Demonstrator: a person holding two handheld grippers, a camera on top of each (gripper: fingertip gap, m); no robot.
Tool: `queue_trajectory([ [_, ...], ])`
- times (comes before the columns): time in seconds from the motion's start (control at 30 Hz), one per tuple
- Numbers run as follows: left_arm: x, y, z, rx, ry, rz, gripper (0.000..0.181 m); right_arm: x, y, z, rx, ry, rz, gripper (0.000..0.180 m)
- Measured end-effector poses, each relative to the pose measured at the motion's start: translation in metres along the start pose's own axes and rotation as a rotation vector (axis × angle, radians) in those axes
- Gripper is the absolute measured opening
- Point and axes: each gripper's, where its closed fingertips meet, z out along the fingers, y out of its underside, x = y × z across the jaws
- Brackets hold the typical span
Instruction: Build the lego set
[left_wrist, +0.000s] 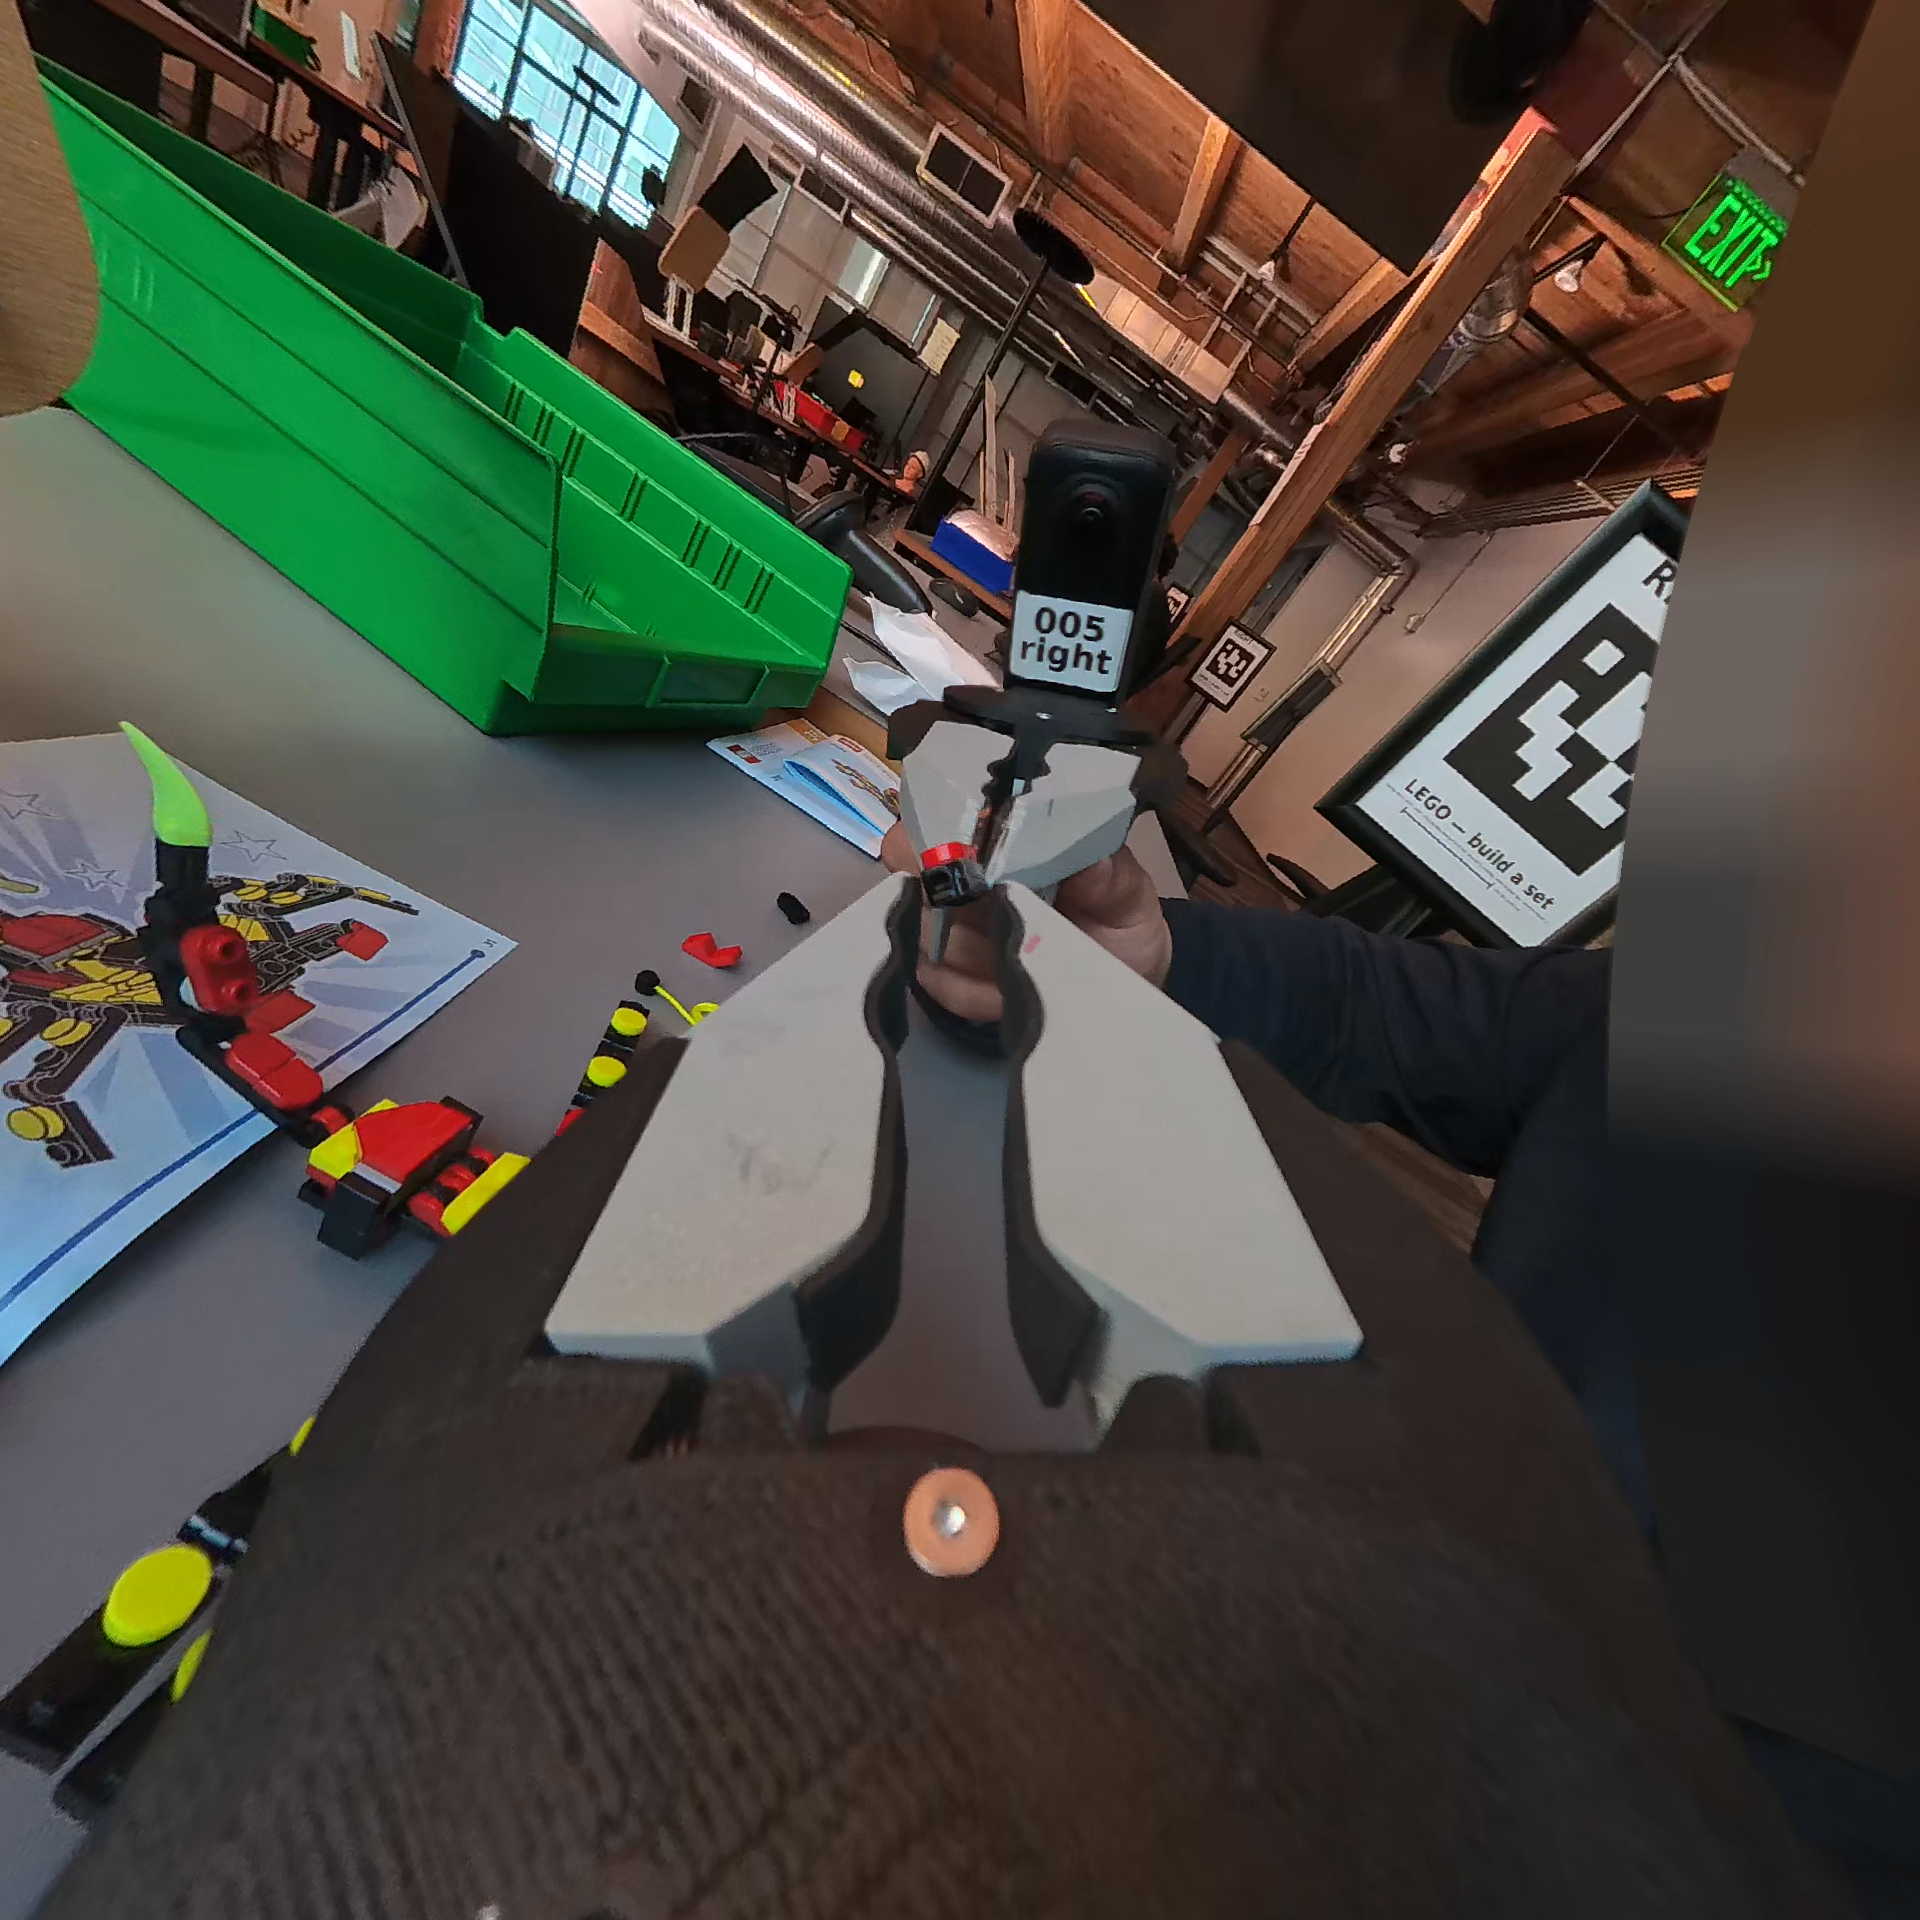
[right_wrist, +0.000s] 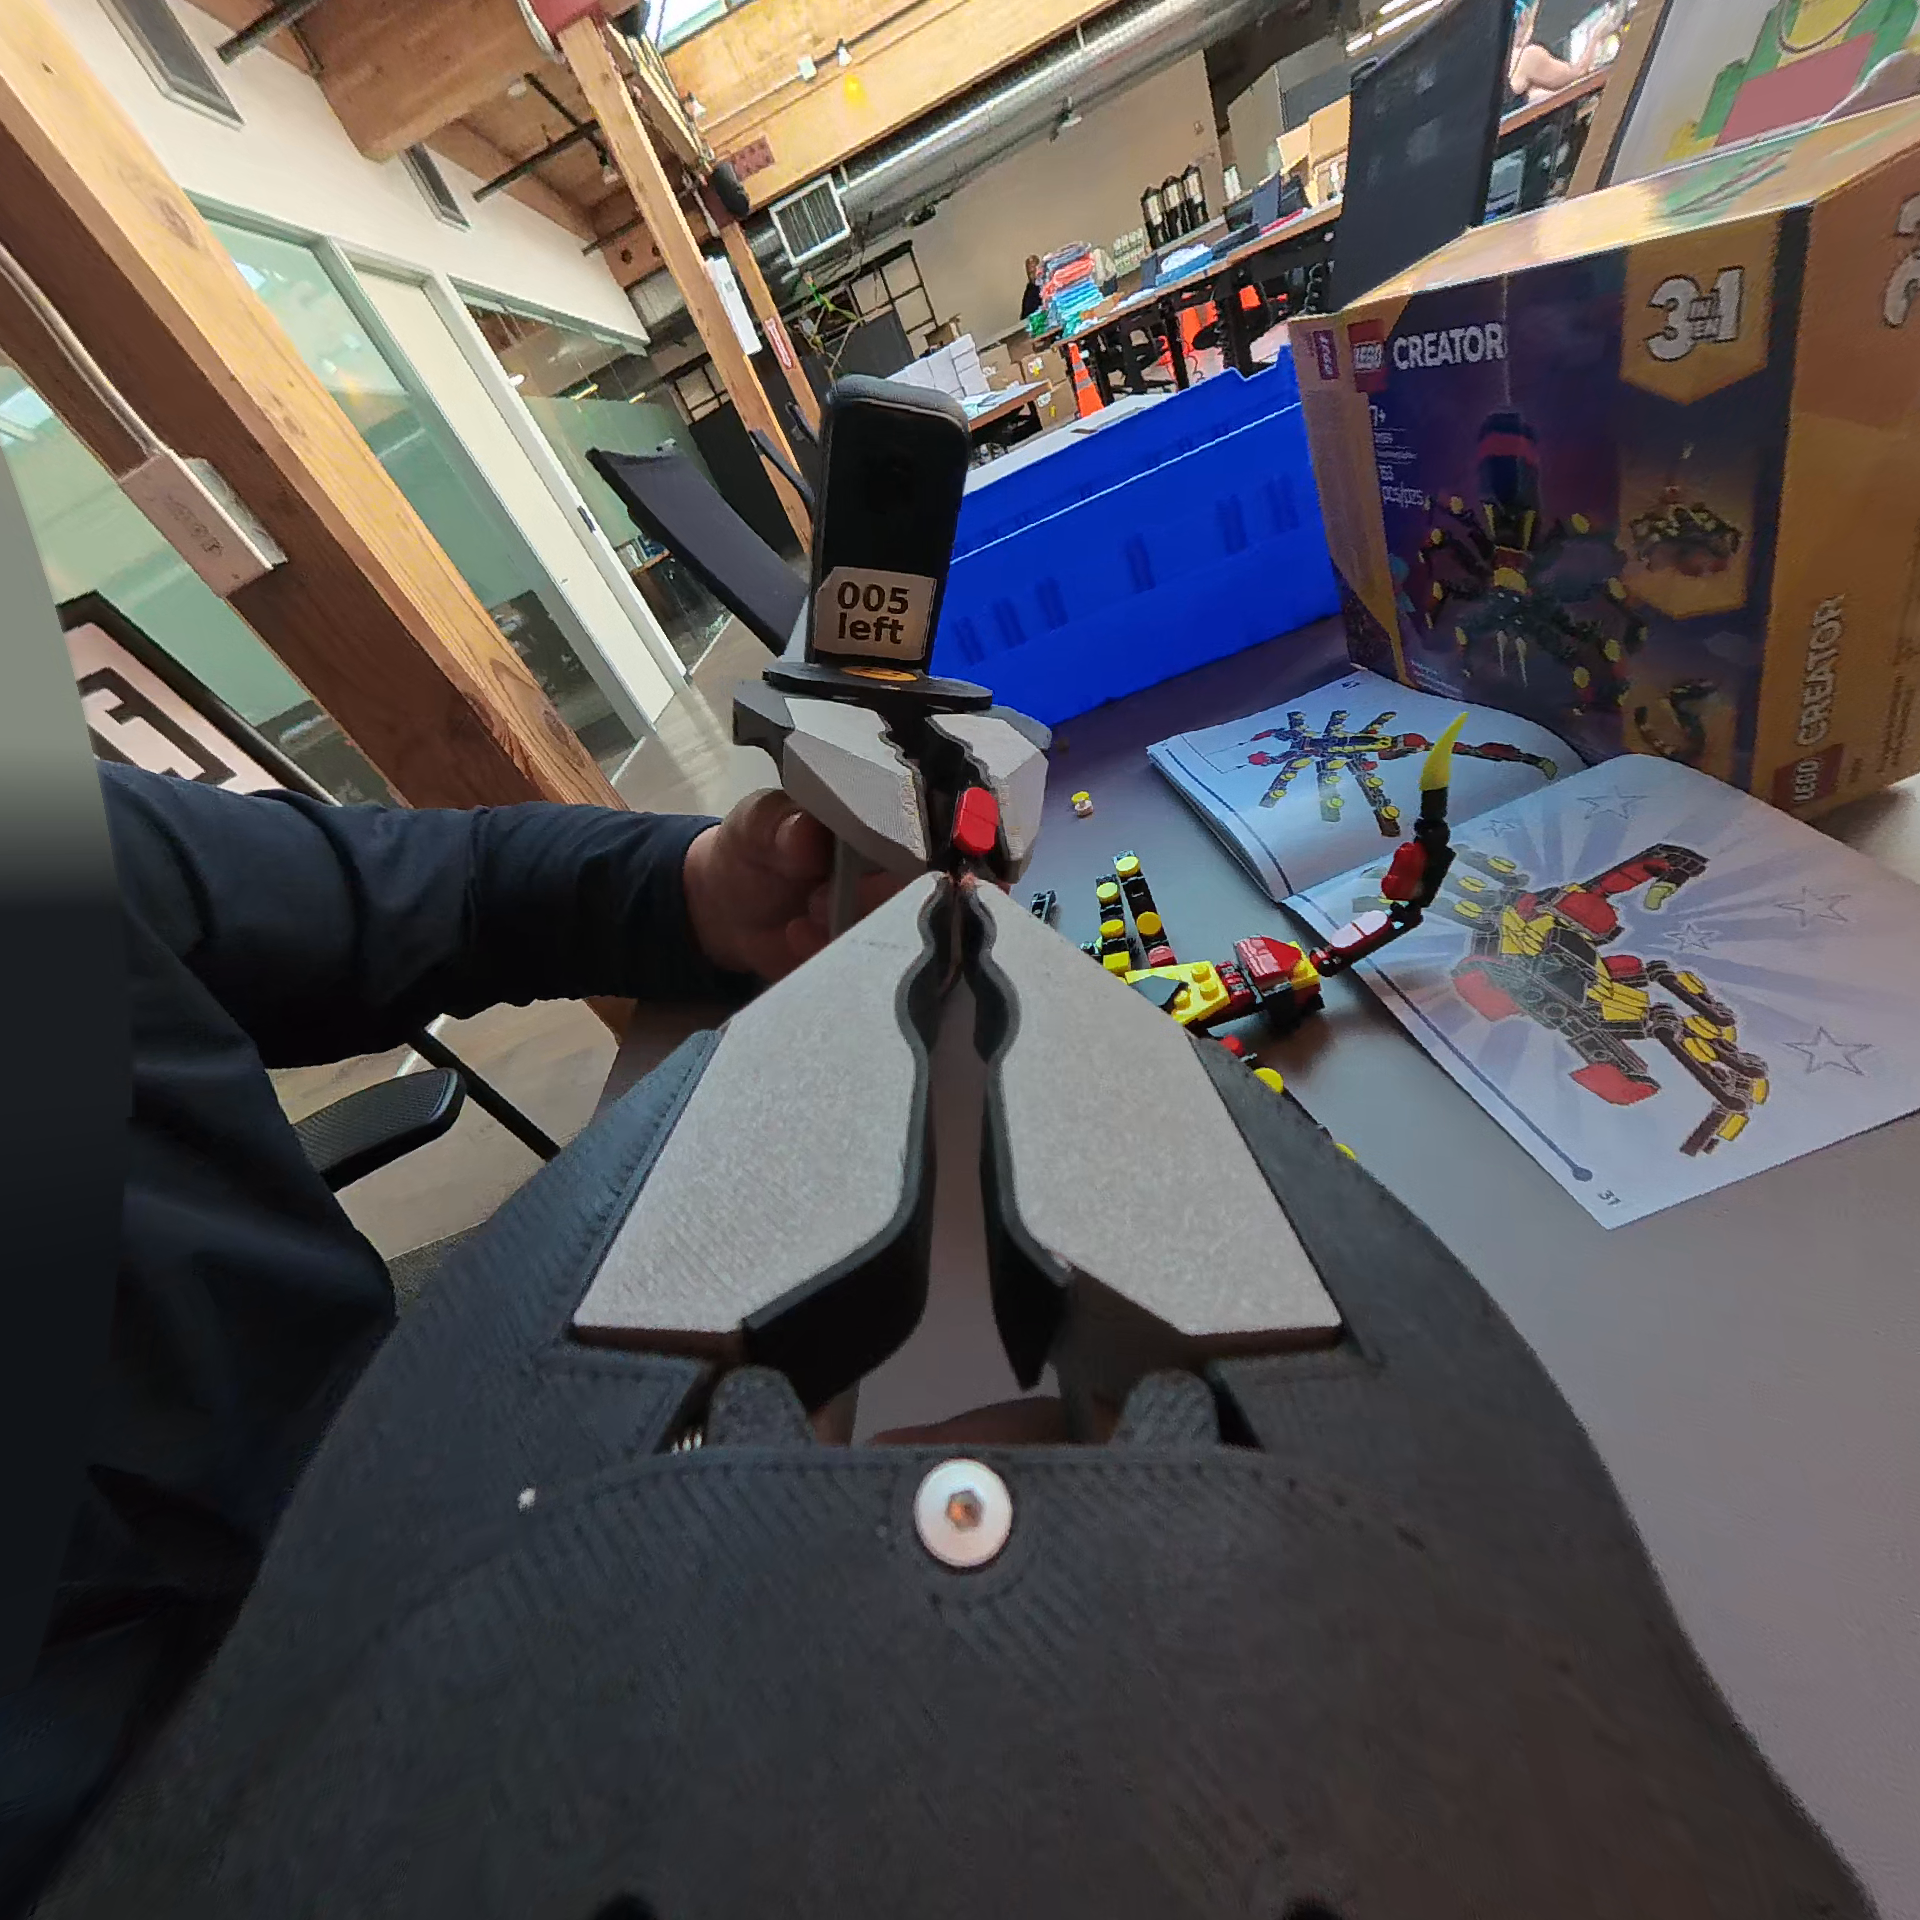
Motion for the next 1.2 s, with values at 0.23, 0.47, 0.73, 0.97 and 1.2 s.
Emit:
queue_trajectory([
  [0.23,0.007,0.002,0.0,-0.025,-0.006,0.082,0.004,-0.003,-0.001,-0.001,0.003,-0.027,-0.004,0.0],
  [0.47,0.007,0.005,-0.001,-0.034,0.013,0.028,0.004,-0.005,0.001,0.0,-0.012,-0.041,-0.03,0.0],
  [0.73,0.001,0.005,-0.002,-0.048,-0.038,0.048,0.005,0.001,-0.001,0.002,0.016,-0.027,0.054,0.0],
  [0.97,0.0,0.005,-0.002,-0.059,-0.05,0.066,0.005,0.003,-0.003,0.001,0.018,0.008,0.035,0.0],
  [1.2,0.0,0.007,-0.002,-0.05,-0.036,0.05,0.005,0.002,0.0,0.001,-0.012,-0.006,0.006,0.0],
])
